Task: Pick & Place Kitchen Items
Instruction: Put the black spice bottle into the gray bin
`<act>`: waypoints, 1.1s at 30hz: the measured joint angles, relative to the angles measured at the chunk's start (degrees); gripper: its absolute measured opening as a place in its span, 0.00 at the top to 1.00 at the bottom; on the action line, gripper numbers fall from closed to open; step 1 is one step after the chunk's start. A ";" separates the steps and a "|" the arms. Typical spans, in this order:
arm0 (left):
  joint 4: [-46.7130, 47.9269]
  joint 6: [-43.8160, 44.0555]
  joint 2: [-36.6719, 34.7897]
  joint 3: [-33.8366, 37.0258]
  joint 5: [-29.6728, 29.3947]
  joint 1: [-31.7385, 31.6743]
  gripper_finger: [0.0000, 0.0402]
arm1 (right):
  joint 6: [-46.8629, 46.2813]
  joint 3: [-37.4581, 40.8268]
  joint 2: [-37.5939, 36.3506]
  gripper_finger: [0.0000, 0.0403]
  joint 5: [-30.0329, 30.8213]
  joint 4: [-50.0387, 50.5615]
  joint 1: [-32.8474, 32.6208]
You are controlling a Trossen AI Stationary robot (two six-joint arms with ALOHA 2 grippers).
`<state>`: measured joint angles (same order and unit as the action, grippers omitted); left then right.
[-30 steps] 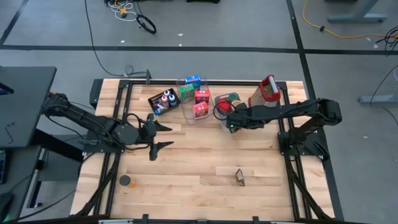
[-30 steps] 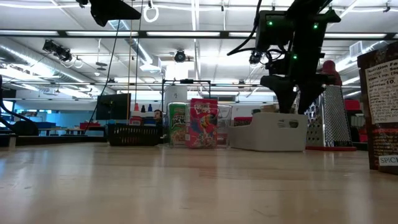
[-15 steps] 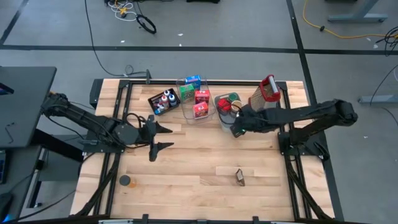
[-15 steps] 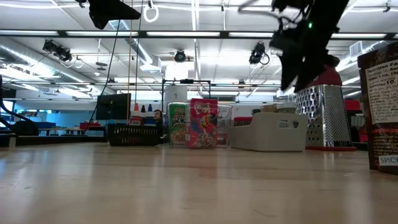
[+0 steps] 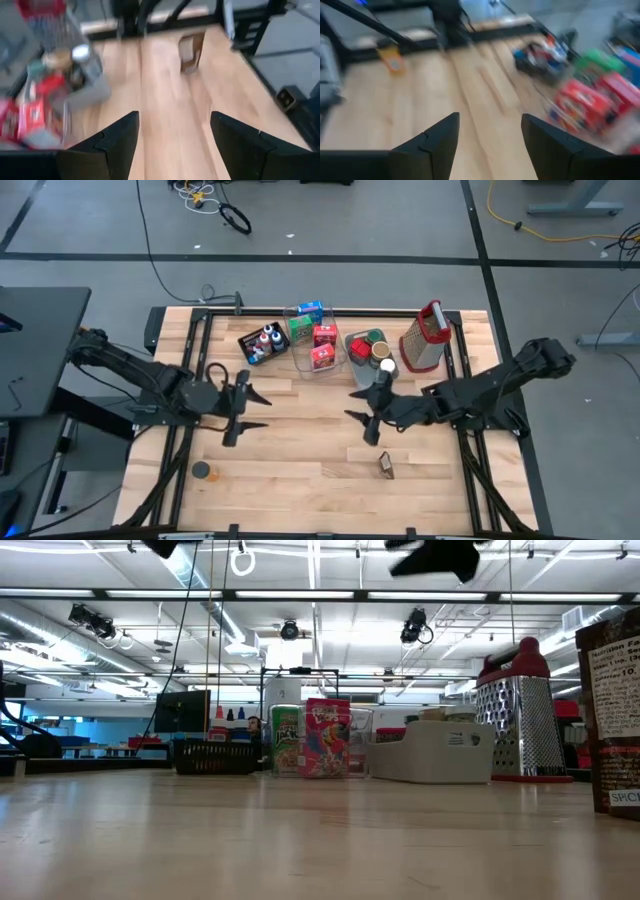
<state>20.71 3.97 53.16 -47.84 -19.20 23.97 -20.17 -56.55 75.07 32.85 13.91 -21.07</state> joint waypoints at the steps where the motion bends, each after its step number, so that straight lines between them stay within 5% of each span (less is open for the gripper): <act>1: 1.98 1.52 -0.07 -0.16 -0.08 -0.02 0.36 | 1.18 0.00 0.34 0.44 -0.83 -2.74 -0.24; 9: 21.20 19.36 -0.08 -0.14 6.55 0.19 0.37 | 9.51 0.00 1.44 0.45 -4.79 -15.01 -0.05; 18: 25.51 43.35 1.19 -0.14 19.42 7.57 0.36 | 9.39 0.00 1.90 0.45 -4.71 -11.75 0.03; 25: 27.77 60.34 5.95 -0.12 19.81 18.54 0.36 | 8.53 0.00 1.83 0.45 -4.82 -12.41 0.53; 33: 26.36 67.83 12.78 -0.12 13.62 29.93 0.36 | 7.59 0.00 1.83 0.45 -4.84 -12.36 0.51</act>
<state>47.07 71.80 65.94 -47.97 -5.58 53.89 -12.58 -56.55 76.90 28.01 1.55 -20.56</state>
